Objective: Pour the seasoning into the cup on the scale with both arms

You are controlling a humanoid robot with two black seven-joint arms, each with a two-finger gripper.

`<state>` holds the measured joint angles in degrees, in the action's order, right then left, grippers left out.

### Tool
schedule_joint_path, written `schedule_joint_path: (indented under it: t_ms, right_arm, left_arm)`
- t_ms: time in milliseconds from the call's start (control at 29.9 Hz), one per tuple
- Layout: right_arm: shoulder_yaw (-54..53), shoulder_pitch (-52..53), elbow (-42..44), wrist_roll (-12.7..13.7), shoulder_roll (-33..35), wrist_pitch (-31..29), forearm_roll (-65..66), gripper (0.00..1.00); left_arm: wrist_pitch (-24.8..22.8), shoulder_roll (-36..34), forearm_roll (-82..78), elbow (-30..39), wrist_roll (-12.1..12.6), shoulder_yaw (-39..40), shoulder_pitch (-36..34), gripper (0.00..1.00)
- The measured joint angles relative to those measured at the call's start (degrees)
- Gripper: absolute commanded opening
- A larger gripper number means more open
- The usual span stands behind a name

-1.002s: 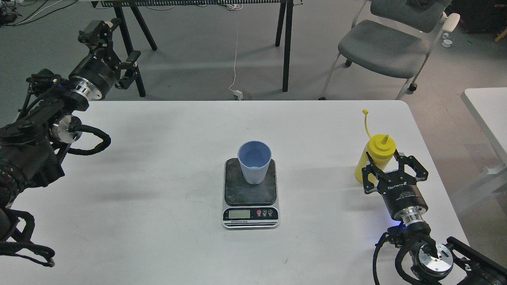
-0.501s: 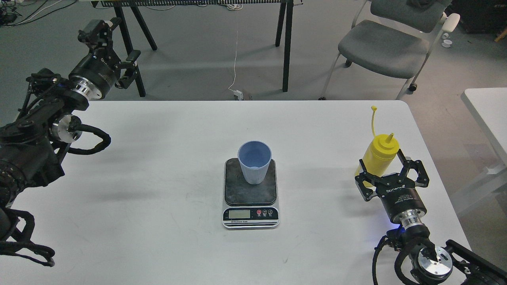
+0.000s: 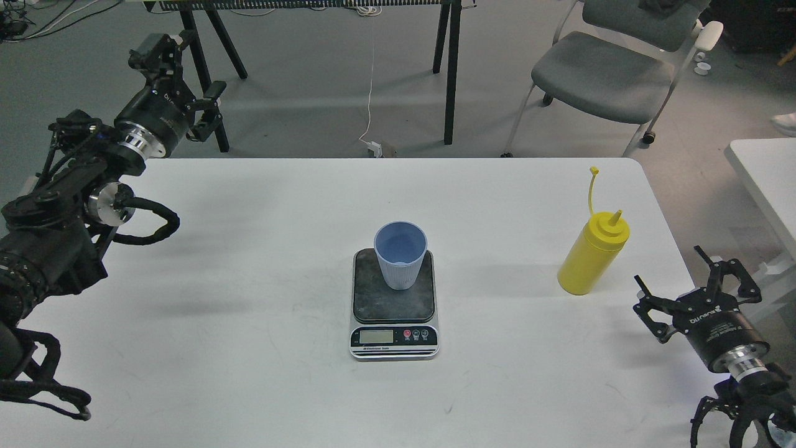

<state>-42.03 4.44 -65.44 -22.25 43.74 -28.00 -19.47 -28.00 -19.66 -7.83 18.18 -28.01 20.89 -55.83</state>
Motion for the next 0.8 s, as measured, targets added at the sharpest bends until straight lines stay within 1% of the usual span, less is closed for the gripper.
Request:
schedule_joint_path:
  t_ms: [200, 267, 367, 434, 501, 635, 801]
  right_arm:
    - [0.12, 9.23, 6.66, 0.59, 9.76, 0.00, 5.38, 0.99]
    - [0.35, 13.22, 9.41, 1.12, 11.22, 0.00, 5.61, 0.99]
    - [1.50, 20.91, 13.51, 2.80, 10.87, 0.00, 5.72, 0.99]
    - [3.25, 26.46, 15.45, 3.83, 8.33, 0.00, 5.77, 0.99]
    - [5.51, 31.62, 17.16, 4.26, 5.12, 0.00, 5.83, 0.99]
    - [11.14, 41.21, 20.87, 4.47, -2.49, 0.00, 5.84, 0.99]
    - [13.87, 47.87, 25.28, 4.45, -12.88, 0.00, 5.78, 0.99]
  left_arm:
    - [0.01, 0.73, 0.00, 0.00, 0.00, 0.11, -0.44, 0.92]
    - [0.01, 1.21, 0.00, 0.00, 0.00, 0.11, -0.93, 0.92]
    - [-0.01, 1.70, 0.00, 0.01, 0.00, 0.08, -1.22, 0.92]
    - [-0.01, 1.84, 0.00, 0.02, 0.00, 0.08, -1.50, 0.92]
    - [0.00, 1.88, 0.00, 0.01, 0.00, 0.08, -1.71, 0.92]
    - [0.00, 1.88, 0.00, 0.00, 0.00, 0.04, -1.88, 0.92]
    - [-0.01, 1.62, 0.00, 0.00, 0.00, 0.02, -1.91, 0.92]
